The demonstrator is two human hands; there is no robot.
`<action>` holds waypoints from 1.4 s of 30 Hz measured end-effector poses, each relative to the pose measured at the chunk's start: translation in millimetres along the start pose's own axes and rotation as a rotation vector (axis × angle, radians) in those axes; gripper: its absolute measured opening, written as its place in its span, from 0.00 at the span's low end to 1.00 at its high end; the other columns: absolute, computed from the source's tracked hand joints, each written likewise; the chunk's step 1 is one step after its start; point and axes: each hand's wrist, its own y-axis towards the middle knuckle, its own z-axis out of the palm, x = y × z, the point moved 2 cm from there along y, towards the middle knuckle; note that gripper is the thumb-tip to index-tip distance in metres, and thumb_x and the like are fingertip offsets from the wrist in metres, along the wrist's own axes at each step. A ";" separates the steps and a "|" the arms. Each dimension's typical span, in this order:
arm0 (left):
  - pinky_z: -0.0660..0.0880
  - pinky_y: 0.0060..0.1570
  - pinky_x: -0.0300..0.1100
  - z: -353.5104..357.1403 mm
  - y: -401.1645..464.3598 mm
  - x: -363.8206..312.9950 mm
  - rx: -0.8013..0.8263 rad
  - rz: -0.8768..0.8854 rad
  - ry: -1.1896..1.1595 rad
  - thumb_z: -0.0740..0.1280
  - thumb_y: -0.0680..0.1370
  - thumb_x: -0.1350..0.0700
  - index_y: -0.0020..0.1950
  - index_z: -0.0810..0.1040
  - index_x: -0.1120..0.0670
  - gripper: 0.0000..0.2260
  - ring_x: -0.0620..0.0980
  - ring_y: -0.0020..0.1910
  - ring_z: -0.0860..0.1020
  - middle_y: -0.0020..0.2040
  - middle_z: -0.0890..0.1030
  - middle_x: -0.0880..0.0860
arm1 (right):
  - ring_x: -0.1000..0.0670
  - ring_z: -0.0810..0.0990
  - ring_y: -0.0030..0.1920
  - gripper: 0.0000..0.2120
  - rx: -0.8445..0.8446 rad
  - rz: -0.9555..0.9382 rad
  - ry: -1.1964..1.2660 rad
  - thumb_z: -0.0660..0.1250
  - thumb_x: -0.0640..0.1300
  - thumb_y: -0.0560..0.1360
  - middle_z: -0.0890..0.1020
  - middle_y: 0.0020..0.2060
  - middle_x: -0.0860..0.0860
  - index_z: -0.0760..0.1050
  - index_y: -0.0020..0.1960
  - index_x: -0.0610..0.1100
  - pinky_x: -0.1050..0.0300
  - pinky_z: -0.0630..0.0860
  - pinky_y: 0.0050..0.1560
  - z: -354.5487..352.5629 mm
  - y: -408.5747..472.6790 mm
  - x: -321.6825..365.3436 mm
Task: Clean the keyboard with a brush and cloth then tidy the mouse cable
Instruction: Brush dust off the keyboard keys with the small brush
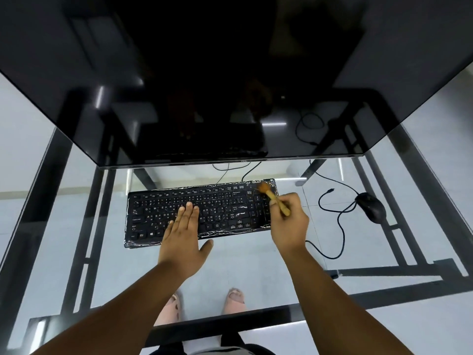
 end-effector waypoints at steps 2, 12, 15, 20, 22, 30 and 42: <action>0.45 0.76 0.47 0.5 0.6 0.4 -0.004 -0.002 -0.008 0.58 0.78 0.39 0.80 0.43 0.54 0.38 0.49 0.79 0.41 0.80 0.41 0.50 | 0.55 0.68 0.27 0.05 0.029 -0.028 -0.017 0.68 0.40 0.76 0.74 0.27 0.45 0.73 0.43 0.45 0.62 0.68 0.29 2.6 3.2 0.1; 0.46 0.76 0.47 -11.1 -5.3 24.6 -0.085 -0.079 -0.067 0.49 0.78 0.45 0.80 0.51 0.54 0.31 0.49 0.79 0.48 0.80 0.49 0.49 | 0.42 0.80 0.38 0.07 0.097 0.143 0.327 0.70 0.40 0.75 0.83 0.39 0.42 0.77 0.43 0.51 0.48 0.77 0.43 0.4 -9.9 -7.4; 0.47 0.77 0.49 -17.8 -9.5 43.2 -0.128 -0.130 -0.100 0.53 0.80 0.50 0.79 0.53 0.54 0.28 0.49 0.79 0.49 0.80 0.52 0.51 | 0.50 0.75 0.33 0.10 0.258 0.057 0.248 0.72 0.39 0.74 0.83 0.36 0.46 0.77 0.42 0.53 0.55 0.70 0.35 10.4 -32.3 -11.7; 0.46 0.76 0.47 -27.8 -19.1 71.6 -0.182 -0.191 -0.120 0.56 0.81 0.55 0.79 0.53 0.55 0.27 0.49 0.79 0.49 0.80 0.53 0.51 | 0.56 0.82 0.44 0.11 0.502 -0.079 0.116 0.74 0.35 0.70 0.85 0.42 0.53 0.77 0.42 0.50 0.64 0.76 0.44 32.9 -61.1 -4.5; 0.48 0.77 0.48 -30.6 -23.0 80.3 -0.192 -0.215 -0.130 0.55 0.81 0.56 0.79 0.54 0.55 0.26 0.50 0.79 0.50 0.80 0.54 0.52 | 0.58 0.82 0.49 0.13 0.625 -0.166 0.031 0.74 0.36 0.70 0.84 0.46 0.53 0.79 0.47 0.53 0.63 0.78 0.51 42.8 -70.1 -3.2; 0.45 0.76 0.47 -27.0 -30.4 90.7 -0.131 -0.137 -0.082 0.45 0.78 0.47 0.80 0.52 0.49 0.28 0.47 0.79 0.49 0.80 0.51 0.47 | 0.54 0.73 0.43 0.17 0.702 -0.469 -0.290 0.75 0.42 0.69 0.79 0.42 0.62 0.82 0.54 0.57 0.61 0.73 0.46 69.0 -87.0 -6.8; 0.43 0.75 0.46 -21.5 -29.9 84.8 -0.058 -0.119 -0.004 0.38 0.76 0.43 0.79 0.52 0.47 0.31 0.45 0.79 0.47 0.80 0.49 0.45 | 0.54 0.78 0.41 0.13 0.690 -0.557 -0.369 0.74 0.40 0.68 0.80 0.40 0.59 0.83 0.49 0.54 0.59 0.71 0.45 75.9 -90.7 -2.4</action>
